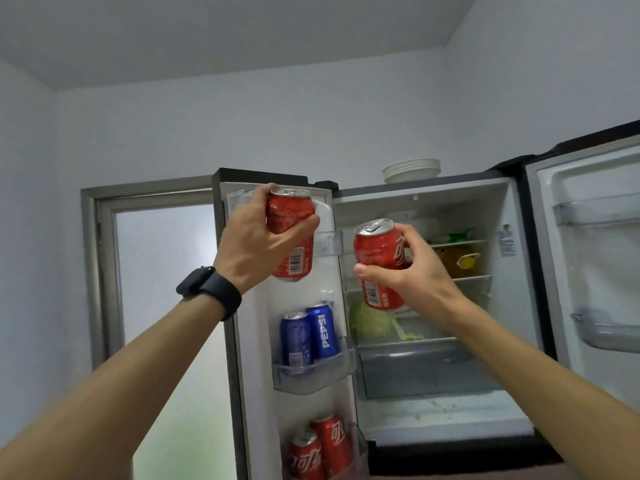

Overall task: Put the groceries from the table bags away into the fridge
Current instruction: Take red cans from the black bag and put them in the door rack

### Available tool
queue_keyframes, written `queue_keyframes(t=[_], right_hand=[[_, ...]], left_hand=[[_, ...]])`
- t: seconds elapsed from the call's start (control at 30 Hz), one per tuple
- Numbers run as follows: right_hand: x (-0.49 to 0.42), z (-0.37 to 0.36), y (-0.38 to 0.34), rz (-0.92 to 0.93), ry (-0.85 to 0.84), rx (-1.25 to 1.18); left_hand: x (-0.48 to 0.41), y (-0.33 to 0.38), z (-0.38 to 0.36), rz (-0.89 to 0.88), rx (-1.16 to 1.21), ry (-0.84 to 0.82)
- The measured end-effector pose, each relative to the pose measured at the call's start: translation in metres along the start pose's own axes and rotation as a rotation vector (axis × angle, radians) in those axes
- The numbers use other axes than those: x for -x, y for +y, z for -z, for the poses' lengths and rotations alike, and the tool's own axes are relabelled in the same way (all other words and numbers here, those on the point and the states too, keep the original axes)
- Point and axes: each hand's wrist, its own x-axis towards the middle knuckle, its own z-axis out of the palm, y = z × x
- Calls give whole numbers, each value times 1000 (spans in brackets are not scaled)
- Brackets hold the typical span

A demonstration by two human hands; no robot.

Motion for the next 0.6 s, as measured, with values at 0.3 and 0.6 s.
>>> queue_keyframes(t=[0.3,0.6], right_hand=[[-128,-12,32,174,107,-166],[-223,-43,79,193,9,-229]], left_hand=[[-100,-26,-25,100,-270,152],[-128,-79,-78,331,-489,119]])
